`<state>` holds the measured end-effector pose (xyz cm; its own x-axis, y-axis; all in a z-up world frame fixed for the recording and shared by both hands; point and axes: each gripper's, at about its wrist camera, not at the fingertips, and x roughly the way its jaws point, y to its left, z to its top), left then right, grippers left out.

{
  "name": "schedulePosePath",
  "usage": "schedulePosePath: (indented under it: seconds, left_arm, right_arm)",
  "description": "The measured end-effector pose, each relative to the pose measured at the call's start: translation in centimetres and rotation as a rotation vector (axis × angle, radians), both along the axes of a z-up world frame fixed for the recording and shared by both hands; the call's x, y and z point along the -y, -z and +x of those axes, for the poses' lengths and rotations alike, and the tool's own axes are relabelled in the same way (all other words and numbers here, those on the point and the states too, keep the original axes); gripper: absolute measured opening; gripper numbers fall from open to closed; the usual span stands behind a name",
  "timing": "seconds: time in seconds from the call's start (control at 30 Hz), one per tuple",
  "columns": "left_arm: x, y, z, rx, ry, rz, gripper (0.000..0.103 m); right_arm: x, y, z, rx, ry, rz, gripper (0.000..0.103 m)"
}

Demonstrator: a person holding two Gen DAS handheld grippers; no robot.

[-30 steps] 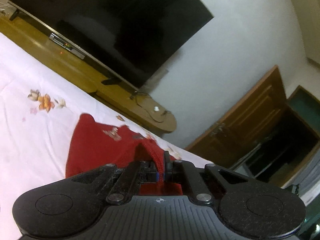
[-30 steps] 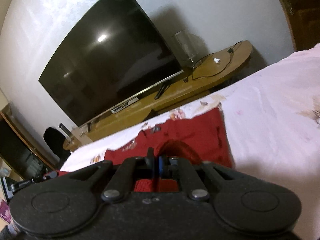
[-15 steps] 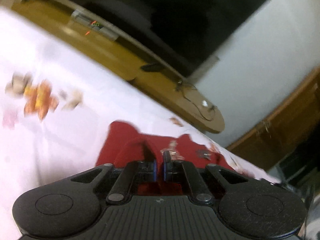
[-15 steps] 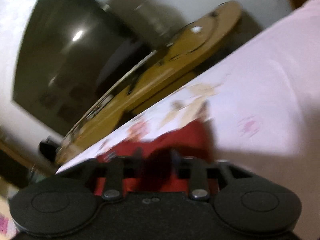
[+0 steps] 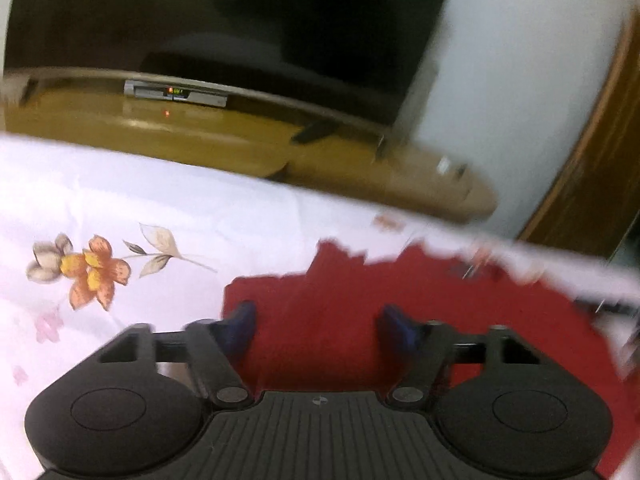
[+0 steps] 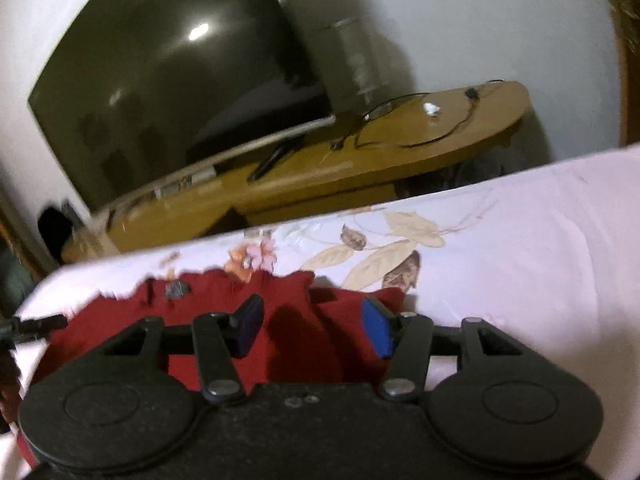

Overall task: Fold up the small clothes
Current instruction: 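Lay the hem over the collar and open both tools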

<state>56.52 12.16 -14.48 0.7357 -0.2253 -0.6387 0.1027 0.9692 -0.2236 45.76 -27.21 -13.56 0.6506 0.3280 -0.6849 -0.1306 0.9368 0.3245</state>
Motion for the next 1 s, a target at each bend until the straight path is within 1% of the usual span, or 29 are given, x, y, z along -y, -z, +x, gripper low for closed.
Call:
schedulePosePath:
  seconds: [0.03,0.07,0.1,0.13,0.17,0.2,0.23,0.27,0.3,0.33,0.37,0.4,0.43,0.5,0.53,0.57,0.6,0.63,0.67,0.7,0.73,0.77,0.8,0.83,0.87,0.9,0.93,0.97,1.0]
  left_arm:
    - [0.6,0.2,0.0,0.008,0.006,0.053,0.026]
    - [0.7,0.2,-0.1,0.012,0.016,0.049,0.021]
    - [0.7,0.0,-0.4,0.033,-0.004,0.044,0.007]
    - [0.4,-0.5,-0.9,0.065,-0.024,0.034,0.006]
    - [-0.1,-1.0,-1.3,0.098,-0.043,0.017,0.006]
    - [-0.4,-1.5,-1.9,0.139,-0.057,0.001,0.006]
    - [-0.4,-1.8,-2.3,0.157,-0.062,0.008,0.006]
    - [-0.3,-1.9,-2.3,0.168,-0.062,0.032,0.006]
    - [-0.2,-1.5,-2.1,0.157,-0.057,0.047,0.006]
    - [-0.1,-0.8,-1.6,0.117,-0.058,0.06,0.006]
    - [0.0,0.2,-1.1,0.063,-0.07,0.069,0.006]
    - [-0.1,0.2,-1.0,0.071,-0.083,0.056,0.006]
    - [-0.1,0.0,-0.9,0.066,-0.092,0.053,0.007]
    - [-0.2,-0.1,-0.9,0.053,-0.084,0.054,0.009]
    - [-0.5,-0.2,-0.9,0.043,-0.082,0.043,0.016]
    - [-0.9,-0.6,-1.0,0.04,-0.086,0.027,0.021]
    - [-1.3,-1.2,-1.4,0.053,-0.109,0.019,0.03]
    - [-1.2,-1.6,-1.7,0.087,-0.15,0.041,0.05]
    - [-1.0,-2.6,-2.6,0.145,-0.182,0.079,0.059]
    - [-0.5,-3.6,-3.4,0.202,-0.165,0.081,0.063]
    - [0.3,-4.4,-3.5,0.227,-0.117,0.056,0.063]
    - [2.1,-4.9,-3.2,0.222,-0.047,0.045,0.063]
    - [4.2,-5.0,-2.7,0.208,0.029,0.055,0.063]
    - [6.1,-4.8,-2.4,0.19,0.105,0.061,0.063]
    - [8.3,-4.2,-2.0,0.165,0.175,0.066,0.063]
    - [9.8,-3.4,-1.7,0.135,0.211,0.072,0.063]
    - [10.7,-2.6,-1.4,0.108,0.23,0.079,0.063]
    - [11.5,-1.4,-1.3,0.073,0.25,0.101,0.063]
    - [11.6,-0.6,-1.2,0.055,0.257,0.133,0.066]
  right_arm:
    - [-0.5,0.2,0.5,-0.011,-0.021,-0.045,0.045]
    - [-1.3,0.6,0.7,-0.016,-0.05,-0.102,0.039]
    - [-1.9,0.9,0.7,-0.012,-0.079,-0.14,0.021]
    - [-2.5,0.9,0.5,-0.005,-0.103,-0.173,0.016]
    - [-3.0,0.6,0.2,0.012,-0.106,-0.22,0.014]
    - [-3.2,0.1,-0.1,0.031,-0.094,-0.237,0.01]
    - [-2.9,-0.5,-0.4,0.052,-0.069,-0.231,0.008]
    - [-2.5,-1.2,-0.7,0.082,-0.034,-0.232,0.008]
    - [-2.1,-1.6,-0.9,0.1,-0.009,-0.23,0.007]
    - [-1.7,-1.5,-0.9,0.097,0.006,-0.224,0.007]
    - [-1.5,-0.7,-0.6,0.066,0.008,-0.232,0.007]
    - [-1.6,0.5,-0.4,0.023,0.006,-0.263,0.008]
    - [-1.6,1.6,-0.5,0.013,0.003,-0.278,0.008]
    - [-1.8,1.8,-1.0,0.043,0.01,-0.284,0.008]
    - [-1.7,1.8,-1.1,0.046,0.016,-0.28,0.008]
    - [-1.6,1.7,-1.0,0.042,0.016,-0.272,0.009]
    - [-1.3,1.2,-1.0,0.038,0.017,-0.256,0.016]
    - [-1.1,0.4,-1.3,0.056,0.032,-0.249,0.032]
    - [-1.0,-1.1,-2.1,0.117,0.055,-0.256,0.036]
    - [-1.2,-2.3,-2.8,0.176,0.048,-0.256,0.042]
    - [-1.6,-3.3,-3.1,0.209,0.014,-0.24,0.045]
    - [-2.6,-4.1,-3.1,0.213,-0.039,-0.206,0.048]
    - [-3.9,-4.3,-2.6,0.202,-0.093,-0.177,0.056]
    - [-5.8,-4.2,-2.0,0.179,-0.158,-0.16,0.058]
    - [-7.4,-3.9,-1.5,0.163,-0.201,-0.162,0.056]
    - [-9.1,-3.3,-1.0,0.142,-0.239,-0.157,0.054]
    - [-10.4,-2.5,-0.6,0.112,-0.272,-0.145,0.049]
    - [-11.6,-1.4,-0.1,0.071,-0.308,-0.145,0.046]
    - [-12.3,-0.6,0.0,0.045,-0.33,-0.163,0.046]
